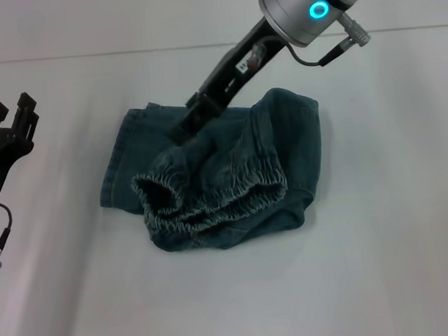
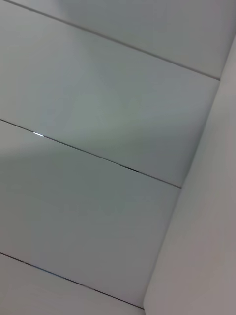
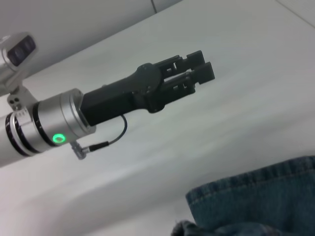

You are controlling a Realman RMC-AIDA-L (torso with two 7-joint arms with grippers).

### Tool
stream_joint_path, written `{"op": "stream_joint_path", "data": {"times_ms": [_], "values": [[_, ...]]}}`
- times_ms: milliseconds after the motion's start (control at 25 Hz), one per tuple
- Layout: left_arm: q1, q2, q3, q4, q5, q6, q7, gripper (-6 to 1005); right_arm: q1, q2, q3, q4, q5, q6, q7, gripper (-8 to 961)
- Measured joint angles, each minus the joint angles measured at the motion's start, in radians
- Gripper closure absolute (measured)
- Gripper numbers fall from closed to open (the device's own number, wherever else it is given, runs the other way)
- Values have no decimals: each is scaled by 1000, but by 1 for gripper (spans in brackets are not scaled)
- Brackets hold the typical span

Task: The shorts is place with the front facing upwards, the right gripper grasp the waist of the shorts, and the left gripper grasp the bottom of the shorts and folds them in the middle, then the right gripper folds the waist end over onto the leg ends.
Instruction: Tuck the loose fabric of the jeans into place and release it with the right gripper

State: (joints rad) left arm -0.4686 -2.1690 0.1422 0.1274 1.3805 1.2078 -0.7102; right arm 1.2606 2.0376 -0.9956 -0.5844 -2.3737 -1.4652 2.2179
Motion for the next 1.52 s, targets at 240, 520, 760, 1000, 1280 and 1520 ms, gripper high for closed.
{"op": "stream_joint_path", "data": {"times_ms": [240,520,760,1000,1280,1520], "values": [[-1,1,2,8,0,-5,0,487,-29,-15,-28,-105,-67,-163,21,207],[-8,3,0,11,0,-16,0,488,-92,-23,-36,-217,-168,-267,59,143],[-20,3,-1,20,0,-19,0,489,-143,23,-133,-311,-268,-280,-36,146],[-28,3,-2,21,0,-41,0,489,-164,60,-229,-368,-300,-263,-46,154],[-28,3,-4,21,0,-41,0,490,-161,61,-319,-330,-257,-167,-25,163],[-23,3,-4,21,0,-41,1,489,-159,62,-377,-287,-187,-79,-8,171]]}}
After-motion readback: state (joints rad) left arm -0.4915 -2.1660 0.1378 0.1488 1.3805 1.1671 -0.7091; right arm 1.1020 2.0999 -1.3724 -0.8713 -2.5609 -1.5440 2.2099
